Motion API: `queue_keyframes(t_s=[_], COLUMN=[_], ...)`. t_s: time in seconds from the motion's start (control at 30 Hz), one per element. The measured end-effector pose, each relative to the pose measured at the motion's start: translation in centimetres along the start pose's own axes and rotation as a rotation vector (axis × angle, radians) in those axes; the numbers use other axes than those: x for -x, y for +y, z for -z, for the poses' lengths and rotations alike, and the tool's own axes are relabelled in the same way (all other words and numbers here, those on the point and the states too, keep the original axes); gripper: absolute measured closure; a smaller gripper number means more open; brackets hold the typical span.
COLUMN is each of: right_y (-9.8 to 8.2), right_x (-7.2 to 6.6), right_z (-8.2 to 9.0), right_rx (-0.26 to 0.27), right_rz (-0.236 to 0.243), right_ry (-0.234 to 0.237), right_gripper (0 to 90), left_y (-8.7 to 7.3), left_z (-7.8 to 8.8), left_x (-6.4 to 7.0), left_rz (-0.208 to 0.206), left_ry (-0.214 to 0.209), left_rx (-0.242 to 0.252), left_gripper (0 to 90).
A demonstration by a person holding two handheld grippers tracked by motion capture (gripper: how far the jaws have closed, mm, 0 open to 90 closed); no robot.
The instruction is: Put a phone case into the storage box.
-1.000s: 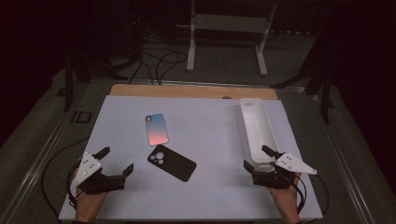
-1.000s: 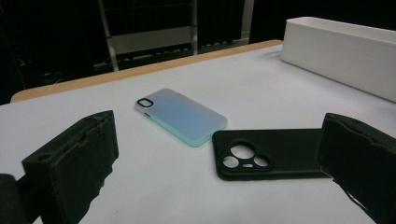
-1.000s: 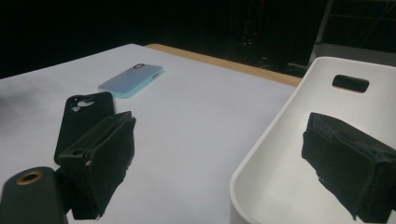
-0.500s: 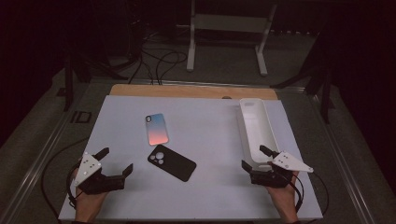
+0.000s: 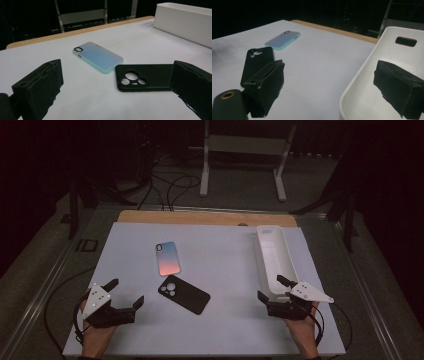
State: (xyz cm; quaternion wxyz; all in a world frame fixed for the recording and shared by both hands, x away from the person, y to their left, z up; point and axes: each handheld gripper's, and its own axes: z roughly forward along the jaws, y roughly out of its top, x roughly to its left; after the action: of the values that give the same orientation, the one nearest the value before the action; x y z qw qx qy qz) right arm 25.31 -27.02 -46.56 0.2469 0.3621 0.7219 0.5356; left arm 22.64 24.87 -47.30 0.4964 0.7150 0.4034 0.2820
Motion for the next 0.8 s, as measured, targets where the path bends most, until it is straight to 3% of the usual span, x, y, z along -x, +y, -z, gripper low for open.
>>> queue_keyframes(t_s=[0.3,0.8], right_y=[0.5,2.1], right_x=[0.2,0.2], right_z=[0.0,-0.6], right_rx=[0.004,0.020], right_rz=[-0.006,0.003], right_ry=[-0.005,0.027], right_gripper=[9.4,9.5], left_y=[-0.1,-0.2], left_z=[-0.1,-0.1], left_x=[0.1,0.1], left_rz=[-0.002,0.001], left_ry=[0.004,0.008], left_rx=[-0.009,-0.014], left_gripper=[0.0,0.0])
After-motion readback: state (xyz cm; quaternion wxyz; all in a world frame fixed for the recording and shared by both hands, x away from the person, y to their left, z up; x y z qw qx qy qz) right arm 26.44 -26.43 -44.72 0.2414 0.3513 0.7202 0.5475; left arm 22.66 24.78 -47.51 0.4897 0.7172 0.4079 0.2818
